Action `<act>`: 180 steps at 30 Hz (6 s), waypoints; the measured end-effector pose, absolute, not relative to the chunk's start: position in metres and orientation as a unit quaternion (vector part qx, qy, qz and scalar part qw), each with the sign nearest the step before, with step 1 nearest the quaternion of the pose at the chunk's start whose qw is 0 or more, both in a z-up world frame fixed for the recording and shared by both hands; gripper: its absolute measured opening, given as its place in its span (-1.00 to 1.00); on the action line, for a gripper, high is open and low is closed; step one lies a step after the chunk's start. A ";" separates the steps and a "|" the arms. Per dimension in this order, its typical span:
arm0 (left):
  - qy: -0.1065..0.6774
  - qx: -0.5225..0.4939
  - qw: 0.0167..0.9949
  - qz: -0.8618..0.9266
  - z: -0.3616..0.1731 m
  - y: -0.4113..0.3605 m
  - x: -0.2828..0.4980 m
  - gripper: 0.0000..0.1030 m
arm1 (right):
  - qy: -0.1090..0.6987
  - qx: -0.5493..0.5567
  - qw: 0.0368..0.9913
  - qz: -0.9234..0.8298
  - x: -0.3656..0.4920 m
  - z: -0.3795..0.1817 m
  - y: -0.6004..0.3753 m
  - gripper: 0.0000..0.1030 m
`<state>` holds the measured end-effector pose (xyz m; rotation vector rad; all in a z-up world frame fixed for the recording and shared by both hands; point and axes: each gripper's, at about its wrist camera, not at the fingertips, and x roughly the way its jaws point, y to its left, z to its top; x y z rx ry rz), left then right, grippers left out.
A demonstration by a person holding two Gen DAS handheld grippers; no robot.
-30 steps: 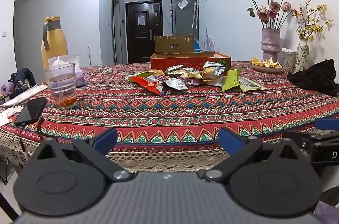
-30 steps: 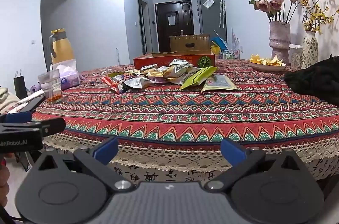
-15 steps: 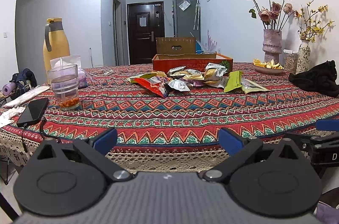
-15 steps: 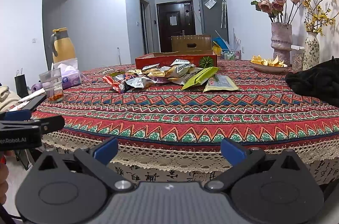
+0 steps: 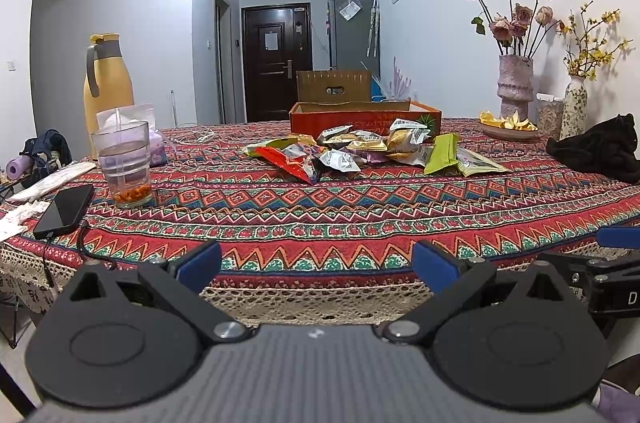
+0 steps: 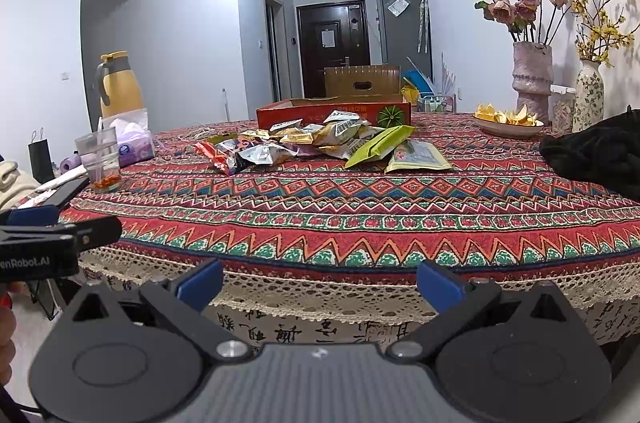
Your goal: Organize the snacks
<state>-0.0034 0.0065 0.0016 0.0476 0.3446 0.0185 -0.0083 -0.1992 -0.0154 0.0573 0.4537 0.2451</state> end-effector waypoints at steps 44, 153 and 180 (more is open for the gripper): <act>0.180 0.027 0.983 0.013 0.000 0.008 -0.001 1.00 | 0.225 0.024 0.967 0.118 -0.008 -0.015 -0.198 1.00; 0.295 -0.034 0.952 -0.074 0.035 -0.011 0.217 -0.29 | 0.235 0.034 0.958 0.163 0.201 0.033 -0.198 -0.24; 0.234 -0.050 0.968 -0.076 0.081 -0.001 0.248 -0.29 | 0.193 0.030 0.968 0.157 0.204 0.055 -0.212 -0.25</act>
